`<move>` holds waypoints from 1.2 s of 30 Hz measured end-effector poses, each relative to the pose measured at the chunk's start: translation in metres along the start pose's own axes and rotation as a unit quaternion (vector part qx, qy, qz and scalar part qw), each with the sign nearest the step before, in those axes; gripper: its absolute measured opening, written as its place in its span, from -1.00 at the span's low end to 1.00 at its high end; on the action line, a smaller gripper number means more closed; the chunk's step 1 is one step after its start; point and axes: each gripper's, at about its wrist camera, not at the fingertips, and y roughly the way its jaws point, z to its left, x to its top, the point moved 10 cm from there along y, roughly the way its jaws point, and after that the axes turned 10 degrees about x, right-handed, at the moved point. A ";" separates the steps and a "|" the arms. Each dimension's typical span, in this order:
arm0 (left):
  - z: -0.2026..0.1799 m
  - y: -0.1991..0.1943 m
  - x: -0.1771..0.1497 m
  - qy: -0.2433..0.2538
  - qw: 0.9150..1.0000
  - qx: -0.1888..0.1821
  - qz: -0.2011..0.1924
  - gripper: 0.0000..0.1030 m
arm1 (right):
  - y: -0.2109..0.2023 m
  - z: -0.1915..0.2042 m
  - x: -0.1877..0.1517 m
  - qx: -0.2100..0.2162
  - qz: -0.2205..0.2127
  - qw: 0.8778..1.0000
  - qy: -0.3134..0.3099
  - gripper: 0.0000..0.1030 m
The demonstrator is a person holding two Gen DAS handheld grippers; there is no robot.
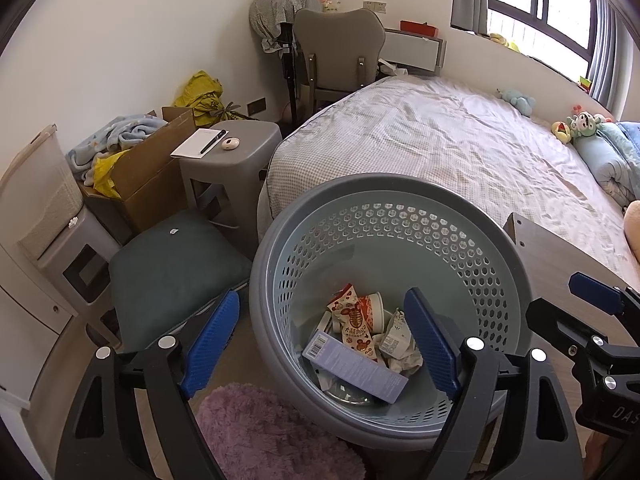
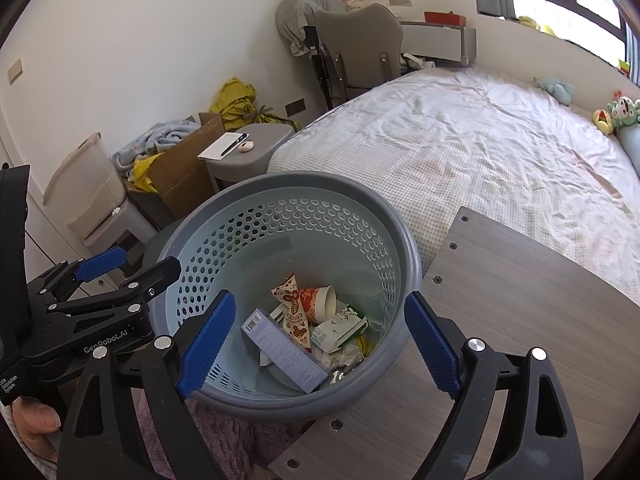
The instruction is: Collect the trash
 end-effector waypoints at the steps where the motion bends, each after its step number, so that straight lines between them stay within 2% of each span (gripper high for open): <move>1: 0.001 0.000 0.000 0.000 1.000 0.001 0.000 0.57 | 0.000 0.000 0.000 -0.001 0.000 1.000 0.000 0.67; 17: 0.002 0.000 -0.002 -0.003 1.000 0.005 0.004 0.61 | -0.001 -0.001 0.001 -0.002 -0.002 1.000 0.002 0.77; 36: 0.002 -0.005 0.002 -0.007 1.000 0.018 -0.008 0.61 | -0.001 -0.001 0.001 -0.001 -0.002 1.000 0.001 0.77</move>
